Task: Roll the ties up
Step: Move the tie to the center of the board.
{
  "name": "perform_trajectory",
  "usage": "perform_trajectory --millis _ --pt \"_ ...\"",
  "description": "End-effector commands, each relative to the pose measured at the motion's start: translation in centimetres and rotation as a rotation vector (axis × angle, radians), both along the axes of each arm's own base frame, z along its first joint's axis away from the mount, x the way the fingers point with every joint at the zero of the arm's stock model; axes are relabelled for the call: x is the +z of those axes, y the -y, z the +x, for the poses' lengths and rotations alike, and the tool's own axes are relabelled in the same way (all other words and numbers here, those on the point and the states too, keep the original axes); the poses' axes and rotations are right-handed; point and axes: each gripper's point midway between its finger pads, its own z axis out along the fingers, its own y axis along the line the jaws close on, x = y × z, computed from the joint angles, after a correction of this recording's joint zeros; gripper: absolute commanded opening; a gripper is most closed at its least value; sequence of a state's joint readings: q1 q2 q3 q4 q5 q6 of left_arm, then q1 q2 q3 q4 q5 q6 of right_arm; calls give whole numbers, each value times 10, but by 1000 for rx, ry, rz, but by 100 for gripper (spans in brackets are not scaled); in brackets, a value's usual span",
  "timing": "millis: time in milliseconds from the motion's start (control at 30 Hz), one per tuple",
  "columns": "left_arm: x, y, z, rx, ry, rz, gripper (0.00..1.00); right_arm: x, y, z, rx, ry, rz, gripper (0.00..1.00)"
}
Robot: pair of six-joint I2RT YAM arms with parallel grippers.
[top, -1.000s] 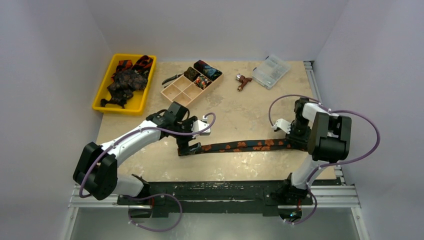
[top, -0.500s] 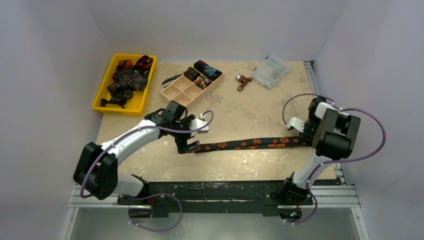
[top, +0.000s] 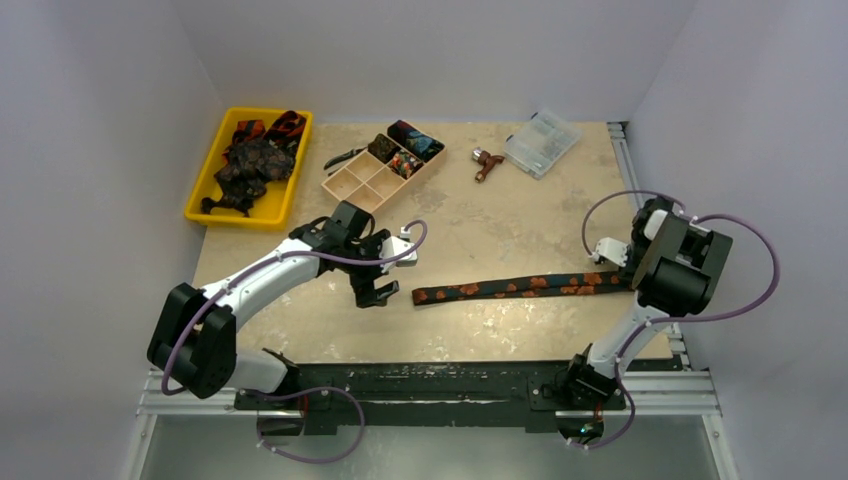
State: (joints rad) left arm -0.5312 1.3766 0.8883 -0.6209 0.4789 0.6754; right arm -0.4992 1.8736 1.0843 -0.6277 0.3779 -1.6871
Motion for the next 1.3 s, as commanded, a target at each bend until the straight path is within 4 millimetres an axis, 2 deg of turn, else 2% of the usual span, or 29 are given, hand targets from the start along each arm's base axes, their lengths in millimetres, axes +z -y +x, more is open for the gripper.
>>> perform_trajectory --millis 0,133,200,300,433,533,733,833,867,967,1067,1267 --pt "13 9 4 -10 35 -68 94 18 26 21 47 61 -79 58" --pt "18 14 9 22 50 -104 94 37 25 29 46 120 -76 73" --pt "23 17 12 38 65 -128 95 49 17 26 28 126 -30 80" --pt "31 22 18 56 92 -165 97 76 1 31 24 185 56 96" --pt "35 25 20 66 95 -184 97 93 -33 28 61 210 184 98" --pt "34 26 22 89 89 -192 97 89 -77 26 75 205 275 98" --pt "38 29 24 161 53 -224 97 80 -210 35 171 243 492 98" --pt "43 27 27 205 44 -237 98 68 -266 34 224 227 560 98" --pt "45 26 28 221 41 -243 97 63 -278 33 235 226 565 98" --pt "49 24 31 260 27 -260 98 45 -306 25 300 218 560 98" --pt "51 23 31 271 19 -265 98 35 -320 17 326 192 562 98" --pt "50 20 33 277 19 -261 98 18 -325 -5 327 122 568 94"
